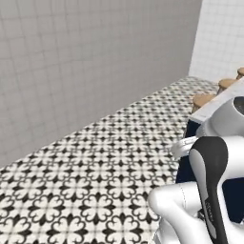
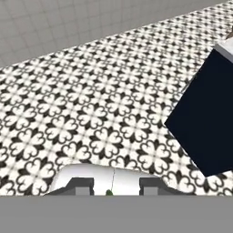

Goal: Take the strawberry from the fridge and place it on top of the pancake, located on the dining counter.

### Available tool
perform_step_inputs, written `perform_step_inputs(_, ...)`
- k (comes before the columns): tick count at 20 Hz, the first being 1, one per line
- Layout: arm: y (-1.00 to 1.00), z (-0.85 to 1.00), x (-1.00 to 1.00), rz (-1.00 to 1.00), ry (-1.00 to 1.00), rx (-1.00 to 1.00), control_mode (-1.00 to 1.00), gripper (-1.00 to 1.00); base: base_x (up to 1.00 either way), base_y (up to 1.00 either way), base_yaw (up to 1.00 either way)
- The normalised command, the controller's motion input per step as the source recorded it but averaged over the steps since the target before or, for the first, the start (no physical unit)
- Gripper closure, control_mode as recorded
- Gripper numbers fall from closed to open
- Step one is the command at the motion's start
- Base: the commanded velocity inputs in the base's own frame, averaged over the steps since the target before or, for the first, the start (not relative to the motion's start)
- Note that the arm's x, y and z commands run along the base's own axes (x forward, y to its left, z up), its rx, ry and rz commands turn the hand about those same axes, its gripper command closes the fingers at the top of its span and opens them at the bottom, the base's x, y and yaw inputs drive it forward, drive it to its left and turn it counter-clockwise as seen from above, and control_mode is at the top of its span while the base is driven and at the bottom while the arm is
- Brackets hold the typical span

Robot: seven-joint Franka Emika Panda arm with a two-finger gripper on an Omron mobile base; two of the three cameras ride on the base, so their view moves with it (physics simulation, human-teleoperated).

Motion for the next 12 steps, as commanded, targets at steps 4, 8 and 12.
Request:
perform_step_inputs(4, 0.00, 0.00, 0.00, 0.00, 0.00, 0.00, 1.00, 1.00, 1.00, 0.57, -0.50)
perform_step_inputs(8, 0.00, 0.00, 0.00, 0.00, 0.00, 0.00, 1.00, 1.00, 1.00, 0.64, -0.52)
perform_step_inputs(12, 0.00, 0.00, 0.00, 0.00, 0.00, 0.00, 1.00, 1.00, 1.00, 0.77, -0.56)
